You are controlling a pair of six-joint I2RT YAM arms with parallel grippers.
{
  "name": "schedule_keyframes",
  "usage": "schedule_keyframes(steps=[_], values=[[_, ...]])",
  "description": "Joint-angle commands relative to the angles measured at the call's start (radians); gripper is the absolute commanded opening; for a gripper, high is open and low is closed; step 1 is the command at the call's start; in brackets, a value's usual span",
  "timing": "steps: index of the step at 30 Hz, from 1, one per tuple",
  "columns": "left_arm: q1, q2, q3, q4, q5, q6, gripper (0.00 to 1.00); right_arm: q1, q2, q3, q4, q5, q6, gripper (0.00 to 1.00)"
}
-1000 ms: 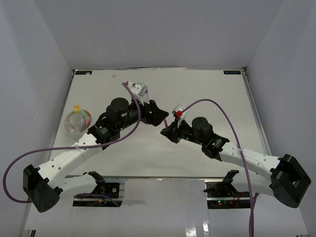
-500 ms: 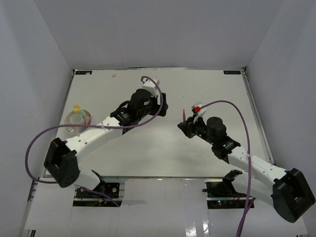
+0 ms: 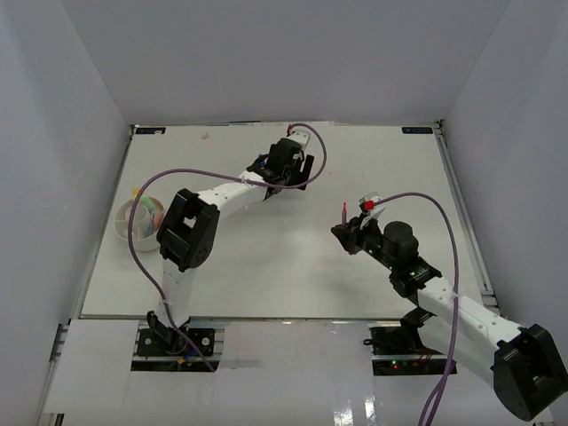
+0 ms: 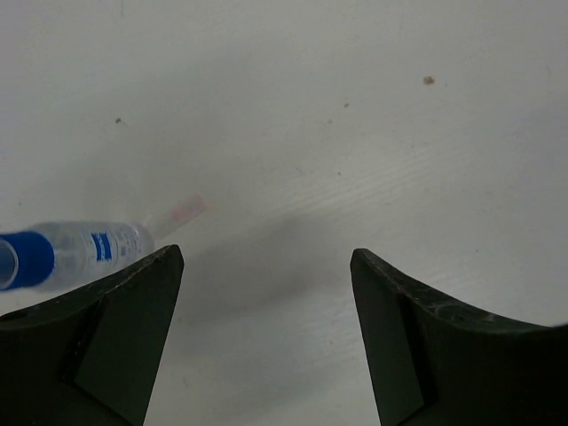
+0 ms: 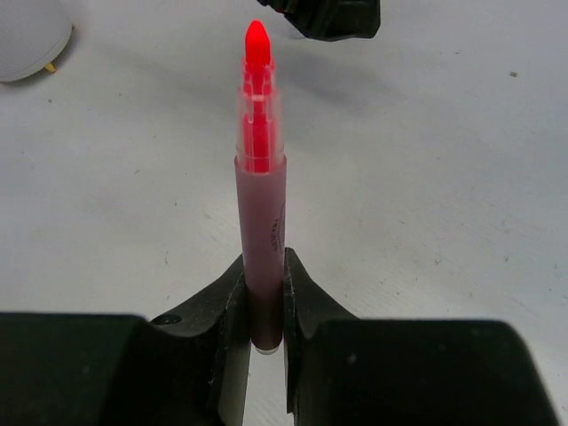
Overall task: Sort the stationery into containers
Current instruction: Close the pen cap on the pen.
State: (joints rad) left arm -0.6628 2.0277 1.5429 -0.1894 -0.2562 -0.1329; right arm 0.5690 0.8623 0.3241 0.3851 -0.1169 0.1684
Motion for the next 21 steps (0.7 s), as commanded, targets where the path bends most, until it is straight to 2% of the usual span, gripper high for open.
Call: schedule_keyframes(steps=[1,5,11,21], values=[[0.045,0.063,0.129,-0.018,0.007,0.076,0.87,-0.012,-0.025,-0.019,0.075,-0.001,0.010,0.08],[0.095,0.150,0.221,-0.042,0.070,0.090,0.87,-0.017,-0.026,-0.026,0.086,-0.013,0.014,0.08],[0.111,0.241,0.324,-0.085,0.110,0.121,0.86,-0.020,-0.006,-0.028,0.097,-0.035,0.020,0.08],[0.118,0.266,0.307,-0.101,0.143,0.090,0.86,-0.027,-0.006,-0.031,0.101,-0.041,0.022,0.08]])
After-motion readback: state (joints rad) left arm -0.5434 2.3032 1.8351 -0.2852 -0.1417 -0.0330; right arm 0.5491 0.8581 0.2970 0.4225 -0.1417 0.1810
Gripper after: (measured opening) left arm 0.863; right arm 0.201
